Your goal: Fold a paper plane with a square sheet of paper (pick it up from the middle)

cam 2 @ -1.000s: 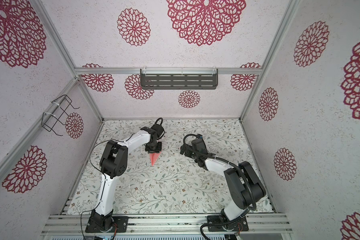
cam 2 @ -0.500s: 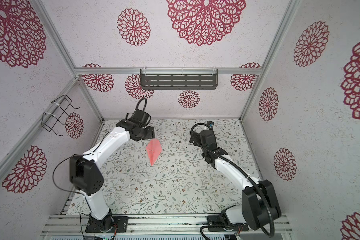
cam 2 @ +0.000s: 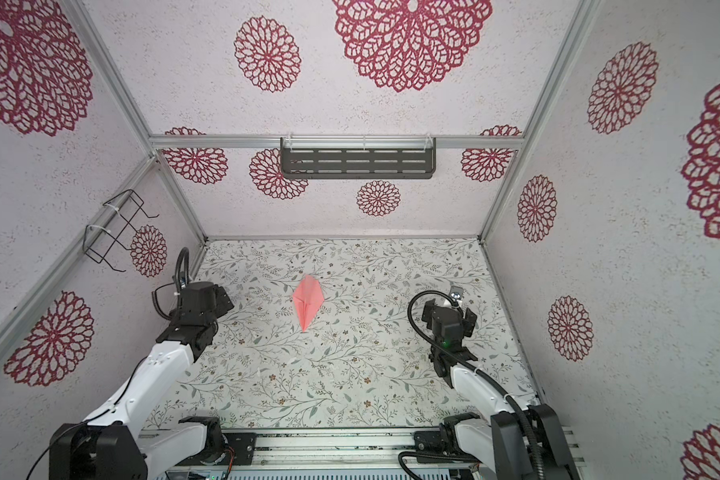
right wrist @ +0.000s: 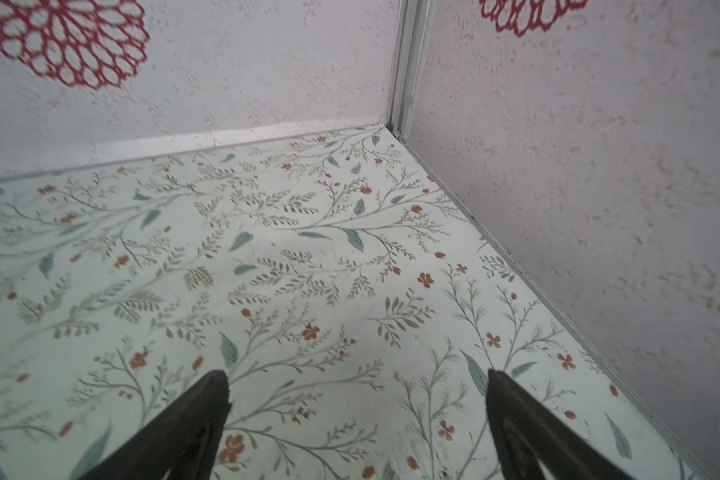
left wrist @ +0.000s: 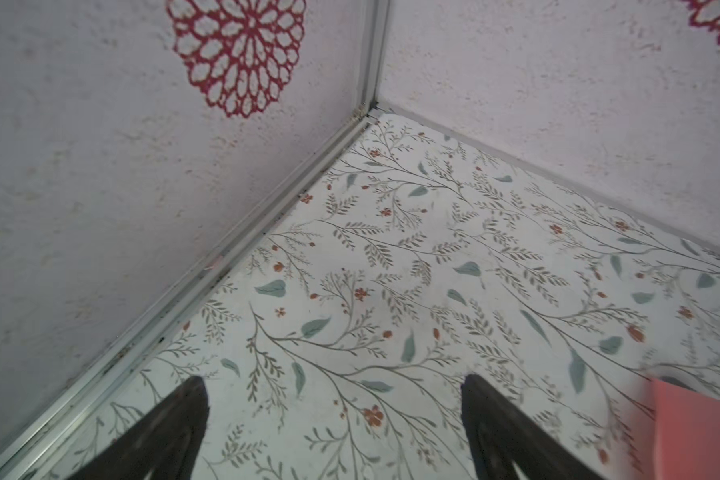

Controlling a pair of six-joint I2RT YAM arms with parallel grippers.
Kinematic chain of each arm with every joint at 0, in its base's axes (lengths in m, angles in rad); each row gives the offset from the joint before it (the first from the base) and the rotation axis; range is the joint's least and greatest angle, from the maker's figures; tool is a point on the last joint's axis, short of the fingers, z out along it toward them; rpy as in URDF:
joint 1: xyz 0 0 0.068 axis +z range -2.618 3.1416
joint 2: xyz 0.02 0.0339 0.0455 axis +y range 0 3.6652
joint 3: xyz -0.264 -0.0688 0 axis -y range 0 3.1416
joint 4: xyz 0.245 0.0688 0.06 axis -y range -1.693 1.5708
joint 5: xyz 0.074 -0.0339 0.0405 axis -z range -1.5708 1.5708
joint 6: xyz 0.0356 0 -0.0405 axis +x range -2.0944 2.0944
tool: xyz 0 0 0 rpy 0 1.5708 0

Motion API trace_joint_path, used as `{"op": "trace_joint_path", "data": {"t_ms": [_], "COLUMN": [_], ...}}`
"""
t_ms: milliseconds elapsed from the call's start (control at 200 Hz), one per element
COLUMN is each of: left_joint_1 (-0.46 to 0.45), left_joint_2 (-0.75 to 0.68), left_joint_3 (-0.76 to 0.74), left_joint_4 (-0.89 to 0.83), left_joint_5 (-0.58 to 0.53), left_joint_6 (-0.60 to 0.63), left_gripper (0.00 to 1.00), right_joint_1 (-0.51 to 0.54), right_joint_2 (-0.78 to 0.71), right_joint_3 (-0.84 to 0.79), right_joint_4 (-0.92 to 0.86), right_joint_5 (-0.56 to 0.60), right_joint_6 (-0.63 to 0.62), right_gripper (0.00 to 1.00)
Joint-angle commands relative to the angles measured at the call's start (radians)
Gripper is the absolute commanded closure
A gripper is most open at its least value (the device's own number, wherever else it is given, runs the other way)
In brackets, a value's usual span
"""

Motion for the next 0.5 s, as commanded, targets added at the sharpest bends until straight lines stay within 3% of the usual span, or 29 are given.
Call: {"op": "trace_joint_path", "data": {"t_ms": [0,265,495], "left_joint_1": [0.021,0.069,0.11], "left_joint_2": [-0.006,0.113,0.241], "left_joint_3": [-0.091,-0.214,-0.259], "left_joint_4": [0.319,0.68,0.902], "left_joint_5": [-0.024,0.217,0.393], "left_joint_6": [0.142,0.298,0.319], "left_gripper": [0.03,0.02,0.02], "right_joint_1": [-0.034,-0.112,-0.204], "right_joint_2": [0.024,0.158,0.272], "right_joint_3": [-0.052,-0.132,-0.133], "right_joint_4": [0.253,0.543,0.697], "right_joint_5": [-0.034,-0.237,-0.413], "right_joint_6": [-0.097,-0.181,-0.142], "right_gripper": [0.01,0.01,0.01]}}
